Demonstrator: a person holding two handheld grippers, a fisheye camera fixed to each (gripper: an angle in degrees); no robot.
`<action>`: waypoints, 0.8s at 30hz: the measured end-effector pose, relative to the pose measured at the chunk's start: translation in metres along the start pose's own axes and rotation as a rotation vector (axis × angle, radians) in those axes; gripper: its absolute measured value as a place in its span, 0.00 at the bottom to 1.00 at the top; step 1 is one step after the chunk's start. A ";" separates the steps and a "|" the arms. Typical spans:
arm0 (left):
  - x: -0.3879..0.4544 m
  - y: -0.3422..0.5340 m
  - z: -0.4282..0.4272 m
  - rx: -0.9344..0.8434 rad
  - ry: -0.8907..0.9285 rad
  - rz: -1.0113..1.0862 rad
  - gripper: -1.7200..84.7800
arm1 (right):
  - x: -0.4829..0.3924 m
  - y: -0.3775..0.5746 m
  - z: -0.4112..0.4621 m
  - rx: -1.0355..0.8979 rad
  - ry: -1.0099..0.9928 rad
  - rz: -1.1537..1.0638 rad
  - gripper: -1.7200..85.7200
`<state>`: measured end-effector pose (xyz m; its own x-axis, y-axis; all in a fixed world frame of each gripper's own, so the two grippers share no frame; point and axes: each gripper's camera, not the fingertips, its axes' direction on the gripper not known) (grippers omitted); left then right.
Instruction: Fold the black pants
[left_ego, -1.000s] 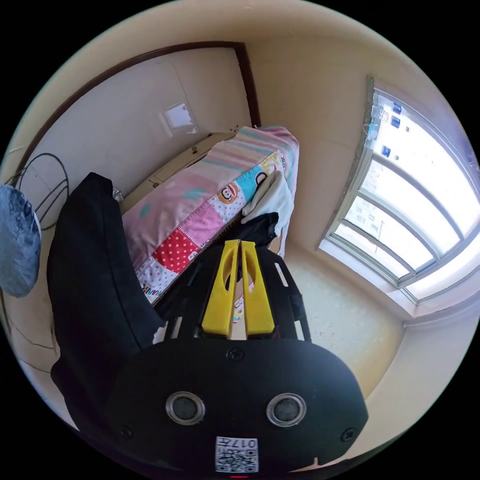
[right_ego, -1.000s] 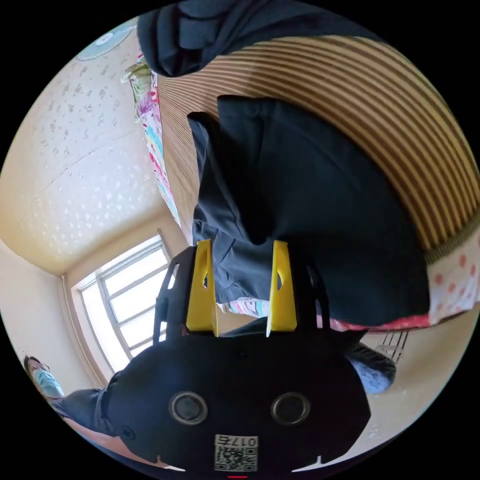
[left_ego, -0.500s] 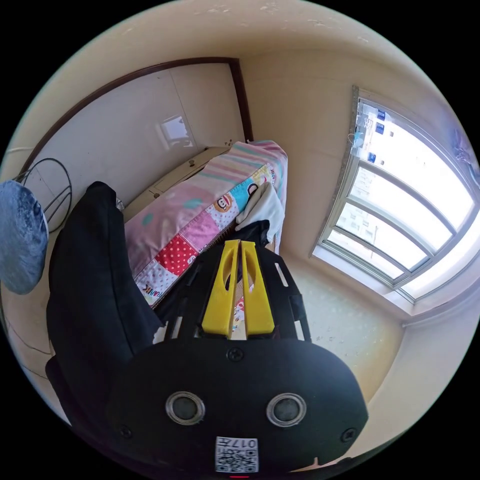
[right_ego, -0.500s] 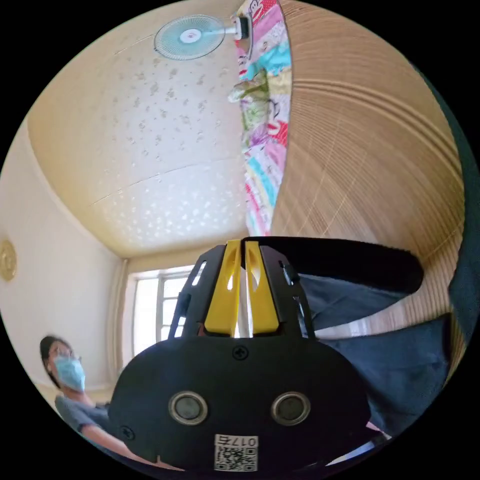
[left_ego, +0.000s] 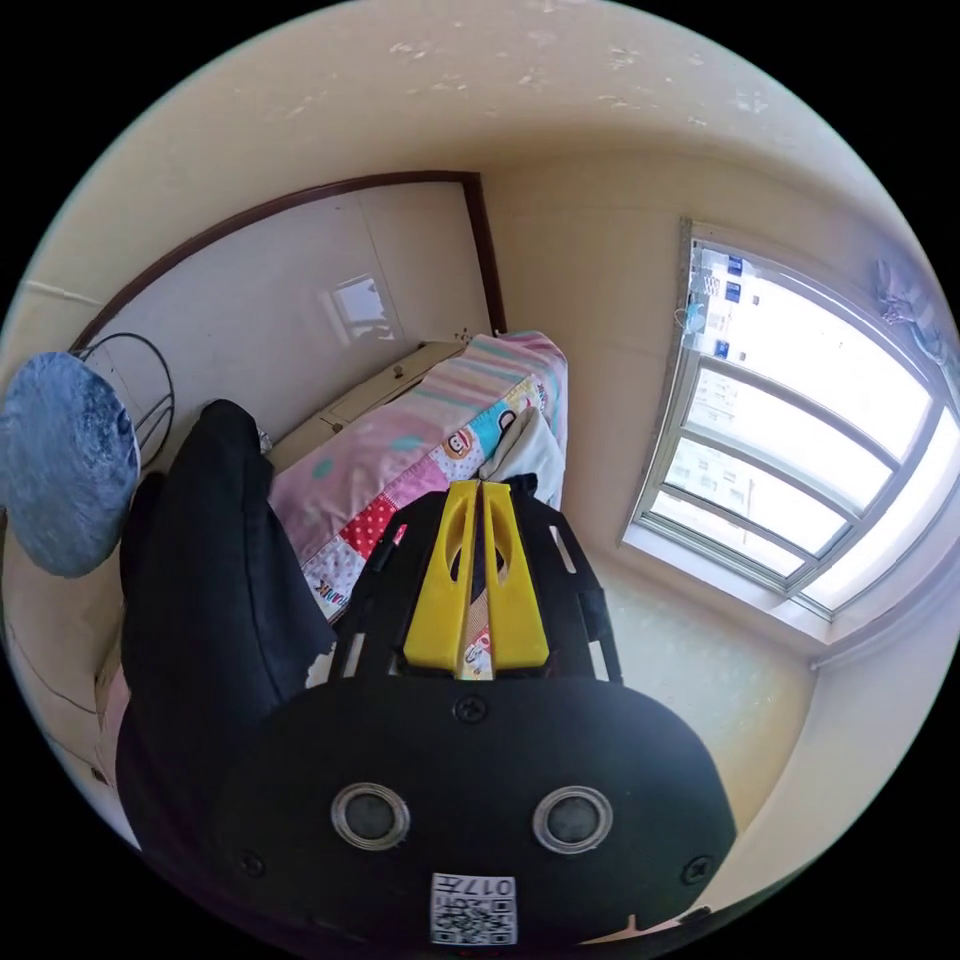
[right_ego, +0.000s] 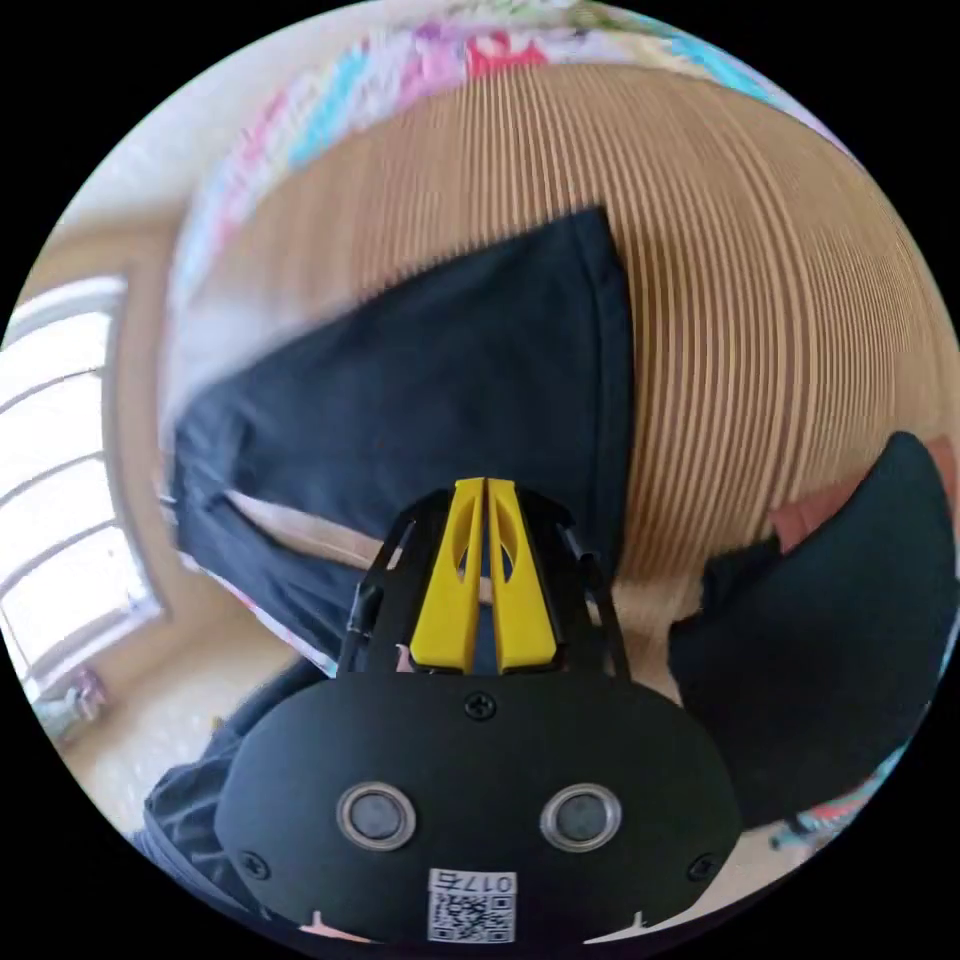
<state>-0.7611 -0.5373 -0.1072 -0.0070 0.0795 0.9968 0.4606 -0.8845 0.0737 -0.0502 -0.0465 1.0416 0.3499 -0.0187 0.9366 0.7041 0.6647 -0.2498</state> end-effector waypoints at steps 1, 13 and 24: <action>0.000 0.000 0.001 0.004 -0.001 -0.007 0.01 | 0.002 0.001 0.002 0.018 -0.014 -0.023 0.02; 0.087 -0.025 0.176 -0.417 -0.284 0.168 0.09 | 0.111 0.096 0.001 0.321 -0.877 0.189 0.02; 0.216 0.025 0.411 -0.962 -0.924 0.945 0.15 | 0.129 0.343 0.173 0.476 -1.361 0.897 0.02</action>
<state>-0.3863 -0.3534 0.0975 0.6059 -0.7063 0.3662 -0.7012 -0.6915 -0.1737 0.1293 0.3080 1.1189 -0.4170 0.8991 0.1329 0.2708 0.2626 -0.9261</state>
